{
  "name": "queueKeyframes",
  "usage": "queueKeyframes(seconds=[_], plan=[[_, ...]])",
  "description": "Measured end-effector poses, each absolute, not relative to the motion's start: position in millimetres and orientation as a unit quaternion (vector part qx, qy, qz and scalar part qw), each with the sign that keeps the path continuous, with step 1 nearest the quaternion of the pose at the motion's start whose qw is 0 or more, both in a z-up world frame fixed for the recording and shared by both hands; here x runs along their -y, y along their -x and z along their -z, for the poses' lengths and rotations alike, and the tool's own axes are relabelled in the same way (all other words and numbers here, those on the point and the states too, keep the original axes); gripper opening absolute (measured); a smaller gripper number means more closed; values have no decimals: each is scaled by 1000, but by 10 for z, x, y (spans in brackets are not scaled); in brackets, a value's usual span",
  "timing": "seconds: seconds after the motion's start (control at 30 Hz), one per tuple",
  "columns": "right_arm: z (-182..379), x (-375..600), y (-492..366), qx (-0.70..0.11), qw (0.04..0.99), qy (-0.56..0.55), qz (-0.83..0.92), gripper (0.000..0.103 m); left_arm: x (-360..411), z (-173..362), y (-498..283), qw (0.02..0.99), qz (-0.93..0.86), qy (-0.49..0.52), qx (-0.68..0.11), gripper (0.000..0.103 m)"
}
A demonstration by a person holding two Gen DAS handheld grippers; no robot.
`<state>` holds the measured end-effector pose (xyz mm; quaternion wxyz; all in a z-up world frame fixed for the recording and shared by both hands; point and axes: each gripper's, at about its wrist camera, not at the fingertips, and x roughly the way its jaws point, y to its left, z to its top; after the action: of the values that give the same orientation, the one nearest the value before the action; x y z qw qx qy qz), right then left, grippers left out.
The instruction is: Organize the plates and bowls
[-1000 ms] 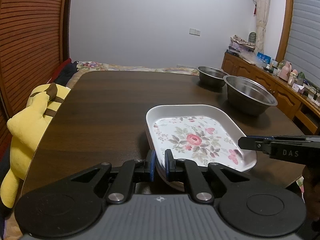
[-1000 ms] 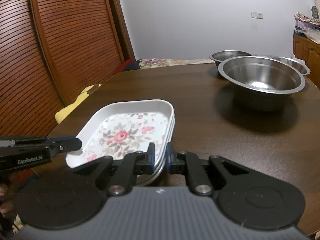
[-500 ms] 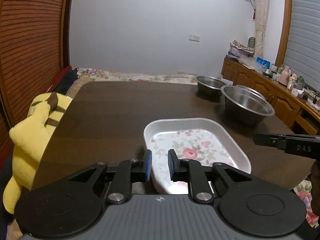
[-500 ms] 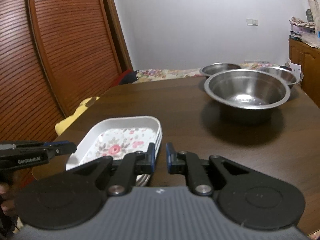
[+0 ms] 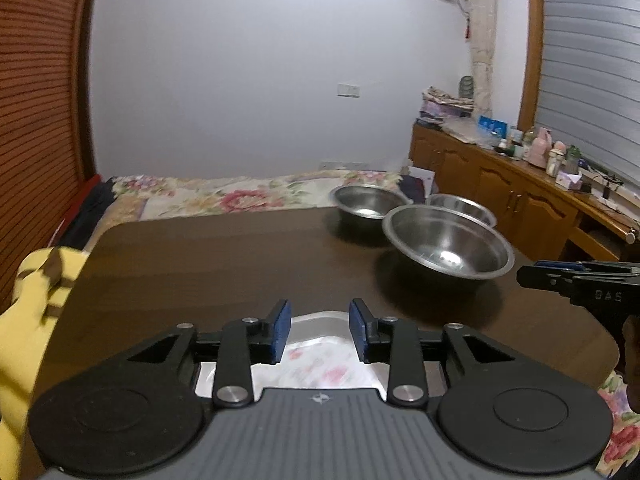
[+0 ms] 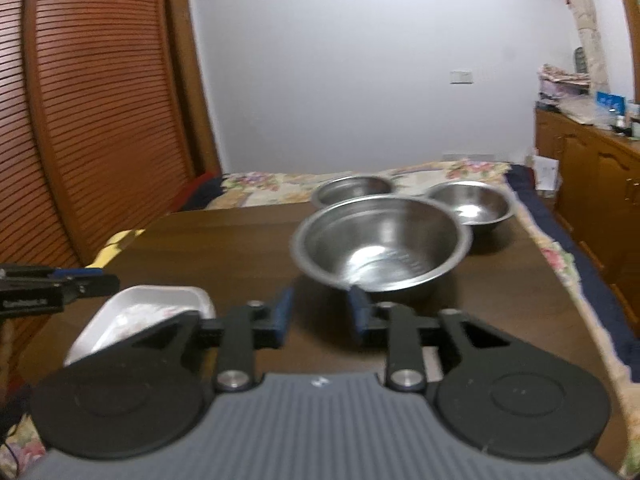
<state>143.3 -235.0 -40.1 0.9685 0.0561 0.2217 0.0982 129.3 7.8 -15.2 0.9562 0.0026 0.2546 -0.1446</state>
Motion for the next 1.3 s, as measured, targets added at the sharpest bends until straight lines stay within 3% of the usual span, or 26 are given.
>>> queueKeyframes(seconds=[0.57,1.0,1.23,1.3], plan=[[522,2826,-1947,-250,964,-83,-44,37,699,233,-1978,947,182,-17,-263,40],[633,2902,-2207,-276,956,-101,-29,40,797,429,-2439,934,194,24,-300,42],[653,2876,-2265,-282,952,-112,-29,40,845,455,-2562,928,194,37,-315,41],[658,2868,-2283,-282,952,-112,-29,40,862,472,-2589,926,196,43,-320,36]])
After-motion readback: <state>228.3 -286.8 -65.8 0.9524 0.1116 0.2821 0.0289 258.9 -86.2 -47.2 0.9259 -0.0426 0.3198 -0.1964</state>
